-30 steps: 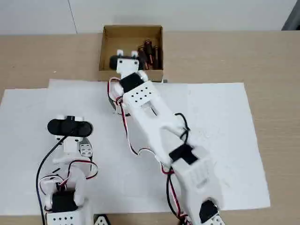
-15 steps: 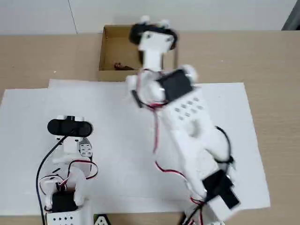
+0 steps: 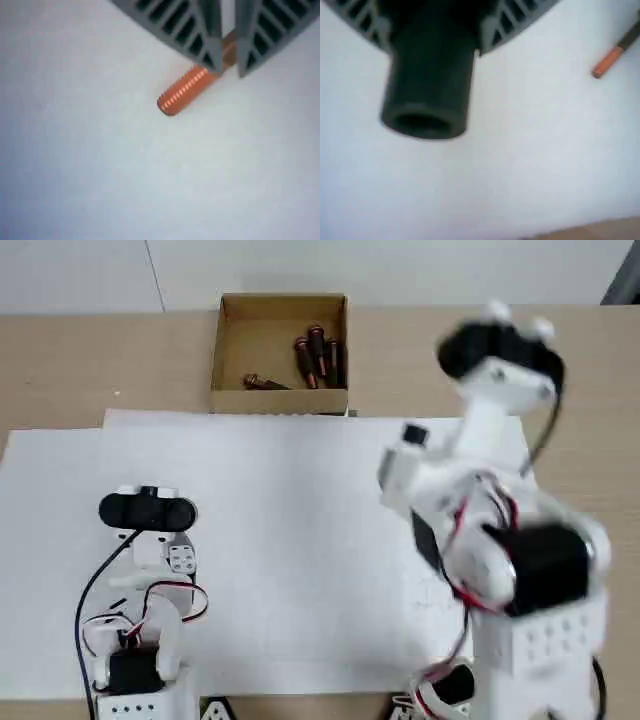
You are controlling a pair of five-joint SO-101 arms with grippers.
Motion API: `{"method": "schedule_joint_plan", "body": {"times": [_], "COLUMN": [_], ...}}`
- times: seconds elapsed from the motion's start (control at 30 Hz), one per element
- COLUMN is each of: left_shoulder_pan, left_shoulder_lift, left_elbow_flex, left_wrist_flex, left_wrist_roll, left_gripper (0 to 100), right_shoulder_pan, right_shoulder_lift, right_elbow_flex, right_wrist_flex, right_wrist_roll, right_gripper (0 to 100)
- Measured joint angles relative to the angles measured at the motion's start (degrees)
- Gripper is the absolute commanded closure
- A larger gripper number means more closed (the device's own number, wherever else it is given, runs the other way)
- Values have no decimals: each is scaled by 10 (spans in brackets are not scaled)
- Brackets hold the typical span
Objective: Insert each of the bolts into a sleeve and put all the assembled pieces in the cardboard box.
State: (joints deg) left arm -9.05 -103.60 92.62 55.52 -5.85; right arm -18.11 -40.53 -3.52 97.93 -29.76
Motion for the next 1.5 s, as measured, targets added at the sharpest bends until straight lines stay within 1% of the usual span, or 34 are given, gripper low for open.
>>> {"method": "schedule_joint_plan", "body": {"times": [0.1, 0.23, 0.33, 0.4, 0.6, 0.8, 0.97, 1.13, 1.23, 1.37, 1.43, 1.5], "left_shoulder_pan": [0, 0, 0, 0, 0, 0, 0, 0, 0, 0, 0, 0], "left_shoulder_lift": [0, 0, 0, 0, 0, 21, 122, 275, 371, 497, 551, 604], "left_elbow_flex": [-47, -110, -154, -180, -258, -307, -392, -520, -590, -652, -673, -687], "left_wrist_flex": [38, 120, 179, 207, 264, 267, 267, 272, 301, 354, 377, 392], "left_wrist_roll": [0, 0, 0, 0, 0, -12, -15, -15, -15, -15, -30, -65], "left_gripper": [994, 994, 994, 994, 994, 994, 994, 994, 994, 994, 994, 994], "right_shoulder_pan": [32, 68, 91, 100, 146, 155, 156, 155, 155, 155, 155, 155], "right_shoulder_lift": [-82, -175, -239, -276, -389, -506, -576, -618, -625, -626, -626, -626], "right_elbow_flex": [93, 210, 288, 342, 488, 583, 635, 676, 690, 693, 695, 703], "right_wrist_flex": [0, -4, -23, -47, -116, -144, -144, -144, -144, -147, -149, -149], "right_wrist_roll": [0, 0, 1, 15, 51, 78, 79, 81, 86, 86, 86, 86], "right_gripper": [996, 996, 996, 996, 996, 996, 996, 996, 996, 996, 996, 996]}}
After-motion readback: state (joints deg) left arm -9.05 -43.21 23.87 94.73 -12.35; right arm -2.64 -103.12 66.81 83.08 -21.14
